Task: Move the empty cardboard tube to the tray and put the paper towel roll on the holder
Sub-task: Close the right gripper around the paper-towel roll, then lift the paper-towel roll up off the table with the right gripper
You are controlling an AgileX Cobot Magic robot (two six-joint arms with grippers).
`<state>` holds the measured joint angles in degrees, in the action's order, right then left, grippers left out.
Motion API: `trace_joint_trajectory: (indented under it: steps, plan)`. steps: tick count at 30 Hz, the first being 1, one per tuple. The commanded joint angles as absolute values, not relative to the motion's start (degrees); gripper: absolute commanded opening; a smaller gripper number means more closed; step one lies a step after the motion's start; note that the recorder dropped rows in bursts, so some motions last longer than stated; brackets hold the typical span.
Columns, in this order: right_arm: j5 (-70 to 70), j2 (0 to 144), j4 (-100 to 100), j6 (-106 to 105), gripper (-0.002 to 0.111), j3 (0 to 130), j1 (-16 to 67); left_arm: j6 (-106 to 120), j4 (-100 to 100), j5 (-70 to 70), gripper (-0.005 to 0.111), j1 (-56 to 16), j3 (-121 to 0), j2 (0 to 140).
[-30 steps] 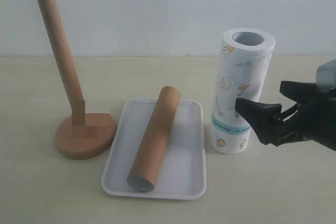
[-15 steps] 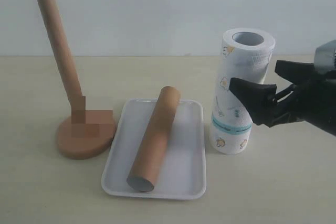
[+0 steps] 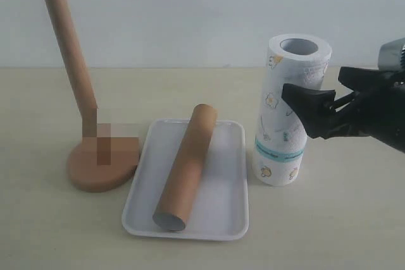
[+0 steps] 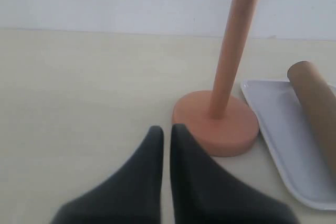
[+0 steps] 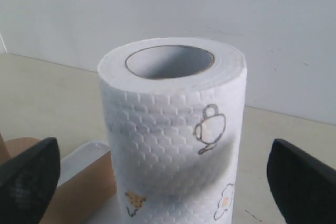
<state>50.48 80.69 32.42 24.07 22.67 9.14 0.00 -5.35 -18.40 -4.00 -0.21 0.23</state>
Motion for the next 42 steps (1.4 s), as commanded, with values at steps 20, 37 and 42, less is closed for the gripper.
trace_joint_trajectory:
  steps: [20, 37, 42]
  plan:
    - [60.98, 100.28, 33.0, 22.75, 0.105, 27.58, 9.29, -0.43, -5.32, -18.27, 0.005, -4.28, 0.0, 0.0]
    - [54.75, 101.93, 38.48, 22.56, 0.0, 31.27, 9.29, -0.43, -5.32, -18.27, 0.005, -4.28, 0.0, 0.0]
    - [53.46, 101.93, 37.39, 22.56, 0.0, 31.27, 9.29, -0.43, -5.32, -18.27, 0.005, -4.28, 0.0, 0.0]
